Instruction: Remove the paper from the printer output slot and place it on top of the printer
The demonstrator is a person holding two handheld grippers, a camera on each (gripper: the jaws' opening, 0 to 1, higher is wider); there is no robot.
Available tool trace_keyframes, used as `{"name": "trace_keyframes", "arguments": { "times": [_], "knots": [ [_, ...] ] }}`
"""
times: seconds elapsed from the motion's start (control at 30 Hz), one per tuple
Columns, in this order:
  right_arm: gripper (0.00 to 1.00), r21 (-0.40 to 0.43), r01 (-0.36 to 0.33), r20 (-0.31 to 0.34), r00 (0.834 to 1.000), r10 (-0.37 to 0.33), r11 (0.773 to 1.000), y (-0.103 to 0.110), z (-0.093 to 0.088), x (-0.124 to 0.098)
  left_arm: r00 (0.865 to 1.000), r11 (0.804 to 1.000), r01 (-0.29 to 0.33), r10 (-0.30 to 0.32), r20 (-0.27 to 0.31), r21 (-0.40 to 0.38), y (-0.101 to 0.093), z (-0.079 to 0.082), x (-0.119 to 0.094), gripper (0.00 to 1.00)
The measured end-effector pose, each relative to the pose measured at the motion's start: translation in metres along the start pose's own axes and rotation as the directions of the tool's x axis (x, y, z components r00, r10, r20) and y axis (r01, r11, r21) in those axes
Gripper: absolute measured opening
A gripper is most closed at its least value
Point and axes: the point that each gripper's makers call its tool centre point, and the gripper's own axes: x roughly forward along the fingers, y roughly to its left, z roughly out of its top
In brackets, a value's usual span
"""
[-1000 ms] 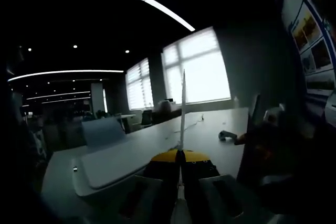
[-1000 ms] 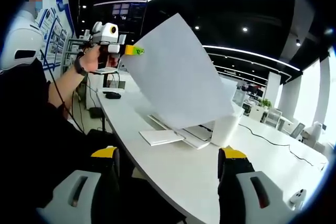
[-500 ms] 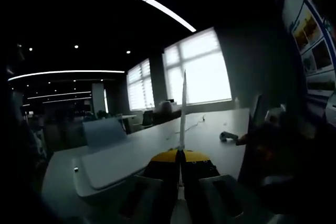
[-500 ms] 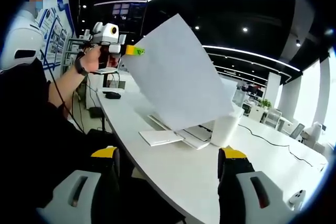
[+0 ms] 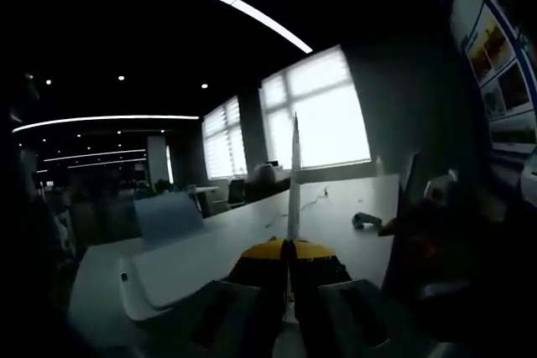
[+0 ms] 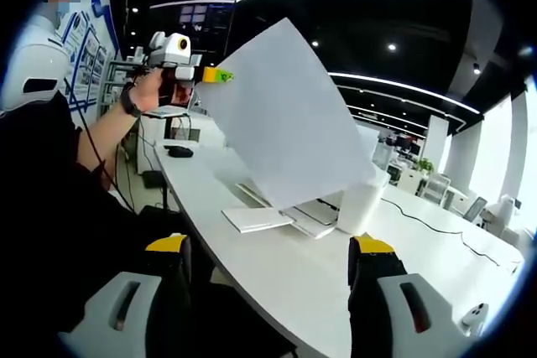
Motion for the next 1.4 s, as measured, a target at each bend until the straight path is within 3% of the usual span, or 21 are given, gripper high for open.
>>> {"name": "trace_keyframes", "arguments": {
  "times": [1.4],
  "knots": [
    [0.72,0.009,0.005,-0.005,1.000,-0.005,1.000,-0.002,-0.005,-0.001,1.000,0.999,0.024,-0.024,0.005,0.031,-0.007,0.016,0.013,0.05]
  ]
}}
